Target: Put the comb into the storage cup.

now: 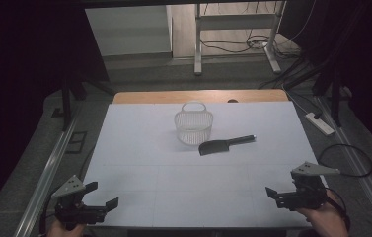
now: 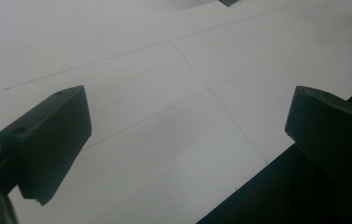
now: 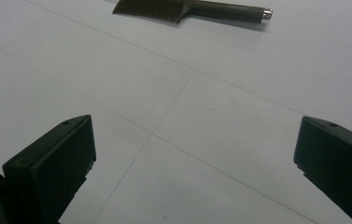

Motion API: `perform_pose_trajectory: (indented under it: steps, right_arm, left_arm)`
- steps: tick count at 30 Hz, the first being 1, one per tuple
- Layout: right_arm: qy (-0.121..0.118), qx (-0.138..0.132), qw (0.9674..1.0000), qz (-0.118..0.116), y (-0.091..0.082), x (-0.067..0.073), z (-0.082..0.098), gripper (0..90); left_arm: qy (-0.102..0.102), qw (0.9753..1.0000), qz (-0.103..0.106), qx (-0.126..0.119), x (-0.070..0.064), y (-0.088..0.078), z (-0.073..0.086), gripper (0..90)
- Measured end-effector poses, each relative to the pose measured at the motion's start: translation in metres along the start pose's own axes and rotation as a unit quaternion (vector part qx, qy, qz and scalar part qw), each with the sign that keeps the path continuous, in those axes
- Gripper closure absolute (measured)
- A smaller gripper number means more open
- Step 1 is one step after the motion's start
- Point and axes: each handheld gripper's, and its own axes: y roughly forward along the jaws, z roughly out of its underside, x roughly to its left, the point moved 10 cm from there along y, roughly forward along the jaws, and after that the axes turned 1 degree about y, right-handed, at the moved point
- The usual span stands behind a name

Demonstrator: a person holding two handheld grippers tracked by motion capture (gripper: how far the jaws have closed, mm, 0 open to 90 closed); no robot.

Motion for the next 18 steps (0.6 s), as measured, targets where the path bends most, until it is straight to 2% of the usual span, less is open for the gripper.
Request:
perform_pose_trajectory:
  steps: [3,7,13,15,16,17,18]
  right_arm:
    - [-0.004,0.001,0.9999,-0.011,0.004,0.002,-0.007,0.0]
    - [-0.016,-0.003,0.9998,-0.014,0.008,0.003,-0.015,0.0]
    - [-0.013,0.007,0.9997,-0.019,0.013,0.003,-0.016,0.0]
    - [-0.013,0.006,0.9993,-0.034,0.016,0.006,-0.019,0.0]
    - [-0.013,0.006,0.9993,-0.034,0.016,0.006,-0.019,0.0]
    - [-0.017,0.003,0.9987,-0.049,0.017,0.009,-0.022,0.0]
    - [-0.017,0.003,0.9987,-0.049,0.017,0.009,-0.022,0.0]
  left_arm:
    - [0.000,1.0000,0.000,0.000,0.000,0.000,0.000,1.5]
    - [0.001,1.0000,-0.001,0.001,0.000,0.000,0.000,1.5]
    - [0.000,1.0000,0.000,0.001,0.000,0.001,0.000,1.4]
    - [0.000,1.0000,0.000,0.002,0.000,0.001,0.000,1.4]
    - [0.000,1.0000,0.000,0.002,0.000,0.001,0.000,1.4]
    - [0.001,1.0000,0.000,0.003,0.000,0.001,0.000,1.5]
    - [0.000,1.0000,0.000,0.003,0.000,0.001,0.000,1.5]
